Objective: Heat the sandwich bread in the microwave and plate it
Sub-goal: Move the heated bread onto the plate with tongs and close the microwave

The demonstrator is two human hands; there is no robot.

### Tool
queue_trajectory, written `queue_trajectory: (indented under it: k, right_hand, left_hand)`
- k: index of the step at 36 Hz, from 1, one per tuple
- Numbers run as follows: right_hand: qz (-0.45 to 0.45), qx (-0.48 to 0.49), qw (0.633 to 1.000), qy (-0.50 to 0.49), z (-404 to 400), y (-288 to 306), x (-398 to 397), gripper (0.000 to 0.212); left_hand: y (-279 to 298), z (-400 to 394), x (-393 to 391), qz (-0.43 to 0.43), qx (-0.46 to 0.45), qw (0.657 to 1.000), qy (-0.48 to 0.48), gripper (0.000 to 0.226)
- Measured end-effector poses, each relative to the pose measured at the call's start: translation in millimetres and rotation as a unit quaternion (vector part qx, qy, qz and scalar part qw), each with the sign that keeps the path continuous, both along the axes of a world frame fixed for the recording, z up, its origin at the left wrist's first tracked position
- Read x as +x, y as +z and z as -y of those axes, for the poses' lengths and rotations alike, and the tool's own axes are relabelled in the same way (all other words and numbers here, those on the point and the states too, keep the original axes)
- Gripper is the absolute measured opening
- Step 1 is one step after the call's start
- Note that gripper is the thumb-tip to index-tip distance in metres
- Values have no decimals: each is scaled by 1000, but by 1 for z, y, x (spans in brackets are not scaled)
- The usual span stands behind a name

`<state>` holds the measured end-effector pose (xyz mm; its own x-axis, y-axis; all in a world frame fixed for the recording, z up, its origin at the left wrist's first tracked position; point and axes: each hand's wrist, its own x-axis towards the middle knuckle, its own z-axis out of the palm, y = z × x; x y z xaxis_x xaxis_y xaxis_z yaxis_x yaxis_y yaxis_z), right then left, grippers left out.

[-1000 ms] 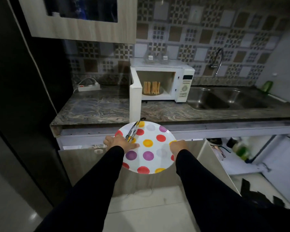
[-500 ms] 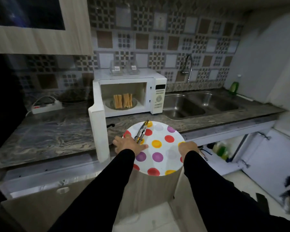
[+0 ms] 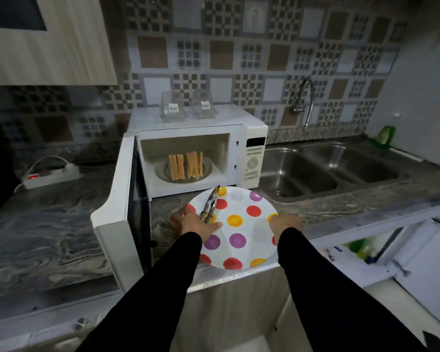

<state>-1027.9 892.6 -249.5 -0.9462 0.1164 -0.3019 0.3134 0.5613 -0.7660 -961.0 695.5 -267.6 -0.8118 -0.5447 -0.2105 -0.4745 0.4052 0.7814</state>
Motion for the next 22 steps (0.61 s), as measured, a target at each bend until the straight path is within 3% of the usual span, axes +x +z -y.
queue_trajectory:
  k: [6,10,18,22]
  right_hand:
    - [10,2,998,64,38,-13,-70,39]
    - [35,-2,994,102,65,-19,-108,36]
    - [40,76,975,207,109,-41,-160,38]
    - [46,128,958,254,121,-48,-163,35]
  left_hand:
    - [-29,27,-51,-17,76,995,61,85]
    - [-60,51,-83,28,43,989,135,132]
    - [-43,54,-82,104,-19,976,188,88]
    - [-53,60,-76,183,-84,955,217,89]
